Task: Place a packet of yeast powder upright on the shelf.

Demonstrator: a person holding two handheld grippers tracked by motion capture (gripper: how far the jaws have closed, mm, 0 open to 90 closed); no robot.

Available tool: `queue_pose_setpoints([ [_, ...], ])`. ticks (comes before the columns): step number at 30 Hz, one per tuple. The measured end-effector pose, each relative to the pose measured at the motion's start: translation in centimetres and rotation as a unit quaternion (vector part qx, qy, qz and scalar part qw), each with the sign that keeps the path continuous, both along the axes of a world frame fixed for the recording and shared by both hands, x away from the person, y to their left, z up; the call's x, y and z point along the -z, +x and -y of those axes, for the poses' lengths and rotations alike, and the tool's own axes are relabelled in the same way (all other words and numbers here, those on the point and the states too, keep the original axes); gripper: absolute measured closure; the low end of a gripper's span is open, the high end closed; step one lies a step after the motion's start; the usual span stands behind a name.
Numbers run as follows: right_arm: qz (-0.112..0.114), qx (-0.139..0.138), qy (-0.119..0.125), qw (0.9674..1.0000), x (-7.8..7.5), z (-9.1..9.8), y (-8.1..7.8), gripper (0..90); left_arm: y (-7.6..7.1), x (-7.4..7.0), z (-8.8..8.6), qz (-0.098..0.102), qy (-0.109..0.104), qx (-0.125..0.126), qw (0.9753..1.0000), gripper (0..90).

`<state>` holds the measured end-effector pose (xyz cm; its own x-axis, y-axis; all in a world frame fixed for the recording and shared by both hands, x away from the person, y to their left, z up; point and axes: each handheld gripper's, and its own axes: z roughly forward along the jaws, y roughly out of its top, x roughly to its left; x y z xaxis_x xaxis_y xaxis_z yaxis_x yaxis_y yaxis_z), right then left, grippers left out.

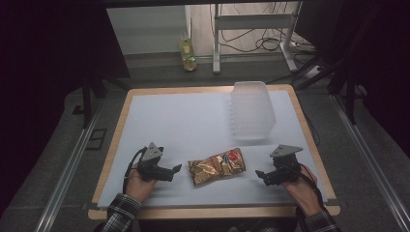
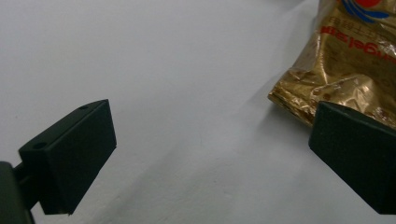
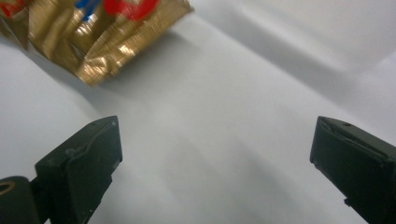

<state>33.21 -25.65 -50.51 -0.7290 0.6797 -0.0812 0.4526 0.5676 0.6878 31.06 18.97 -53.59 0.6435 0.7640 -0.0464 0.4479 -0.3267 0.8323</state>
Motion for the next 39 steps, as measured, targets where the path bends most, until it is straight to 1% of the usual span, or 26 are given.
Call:
queue_pose_setpoints([
  [1,-0.007,-0.002,0.008,0.9999,0.1,0.0,0.2,2.6,0.1,0.1,-0.1,-0.003,0.0,0.0,1.0,0.9],
  [2,-0.008,-0.005,0.014,0.9999,0.2,-0.1,0.4,2.7,0.1,0.3,-0.1,-0.007,-0.005,0.004,1.0,0.6],
  [3,-0.013,-0.009,0.014,0.9998,0.3,-0.2,0.6,2.7,0.1,0.3,-0.1,-0.008,-0.006,0.005,0.9999,0.0],
  [5,-0.015,-0.018,0.014,0.9996,0.4,-0.4,0.6,2.7,0.1,0.3,0.1,-0.009,0.002,0.005,0.9999,0.0],
  [6,-0.017,-0.016,0.011,0.9997,0.5,-0.5,0.6,2.7,0.0,0.2,0.2,-0.009,0.005,0.007,0.9999,0.0],
  [8,-0.012,-0.019,0.005,0.9997,0.5,-0.5,0.5,2.7,0.0,0.2,0.4,-0.014,0.005,0.011,0.9998,0.0],
  [11,-0.014,-0.019,0.005,0.9997,0.4,-0.4,0.5,2.7,0.0,0.2,0.6,-0.019,0.01,0.016,0.9997,0.0],
  [16,-0.018,-0.019,0.004,0.9996,0.6,-0.4,0.6,2.7,0.1,0.2,0.8,-0.026,0.012,0.019,0.9994,0.0],
  [18,-0.018,-0.018,0.004,0.9997,0.5,-0.4,0.5,2.7,0.1,0.2,0.9,-0.028,0.009,0.019,0.9994,0.0],
  [22,-0.018,-0.016,0.003,0.9997,0.5,-0.4,0.5,2.7,0.1,0.0,1.0,-0.028,0.006,0.02,0.9994,0.1],
  [24,-0.017,-0.016,0.004,0.9997,0.5,-0.5,0.5,2.7,0.0,-0.1,1.0,-0.029,-0.002,0.024,0.9993,0.2],
  [25,-0.016,-0.016,0.005,0.9997,0.5,-0.5,0.5,2.7,-0.1,-0.2,1.1,-0.028,-0.002,0.028,0.9992,0.7],
  [28,-0.015,-0.016,0.005,0.9998,0.5,-0.5,0.5,2.7,-0.2,-0.3,1.4,-0.026,0.008,0.028,0.9993,2.3],
  [29,-0.015,-0.016,0.005,0.9997,0.5,-0.4,0.5,2.7,-0.2,-0.4,1.5,-0.025,0.007,0.028,0.9992,3.5],
  [31,-0.013,-0.017,0.003,0.9998,0.4,-0.5,0.5,2.7,-0.4,-0.7,1.6,-0.017,0.009,0.031,0.9993,6.1],
  [33,-0.013,-0.018,0.0,0.9998,0.4,-0.5,0.4,2.7,-0.6,-0.9,1.6,-0.01,0.004,0.035,0.9993,9.7],
  [36,-0.014,-0.017,-0.001,0.9998,0.4,-0.5,0.4,2.7,-0.9,-1.2,1.6,0.001,0.0,0.041,0.9991,16.8],
  [39,-0.014,-0.017,0.0,0.9998,0.4,-0.5,0.4,2.7,-1.1,-1.6,1.7,0.009,-0.006,0.053,0.9985,26.6],
])
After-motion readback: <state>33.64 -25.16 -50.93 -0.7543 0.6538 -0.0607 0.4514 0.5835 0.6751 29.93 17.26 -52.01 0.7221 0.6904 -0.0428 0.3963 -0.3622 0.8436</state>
